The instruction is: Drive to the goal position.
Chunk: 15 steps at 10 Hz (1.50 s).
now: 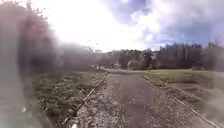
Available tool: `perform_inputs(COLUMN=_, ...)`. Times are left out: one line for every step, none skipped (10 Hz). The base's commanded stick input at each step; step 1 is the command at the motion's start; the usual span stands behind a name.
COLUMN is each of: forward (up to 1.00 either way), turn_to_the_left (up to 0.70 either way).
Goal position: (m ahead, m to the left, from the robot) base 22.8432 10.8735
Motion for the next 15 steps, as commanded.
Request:
perform_inputs(forward=0.7, turn_to_the_left=-0.12)
perform_inputs(forward=0.7, turn_to_the_left=-0.12)
perform_inputs(forward=0.7, turn_to_the_left=-0.12)
perform_inputs(forward=0.7, turn_to_the_left=0.0)
perform_inputs(forward=0.7, turn_to_the_left=0.0)
perform_inputs(forward=0.7, turn_to_the_left=0.0)
perform_inputs(forward=0.7, turn_to_the_left=0.0)
perform_inputs(forward=0.7, turn_to_the_left=0.0)
perform_inputs(forward=0.7, turn_to_the_left=0.0)
perform_inputs(forward=0.7, turn_to_the_left=0.0)
perform_inputs(forward=0.7, turn_to_the_left=0.0)
perform_inputs(forward=0.7, turn_to_the_left=0.0)
perform_inputs(forward=0.7, turn_to_the_left=0.0)
perform_inputs(forward=0.7, turn_to_the_left=0.0)
perform_inputs(forward=0.7, turn_to_the_left=0.0)
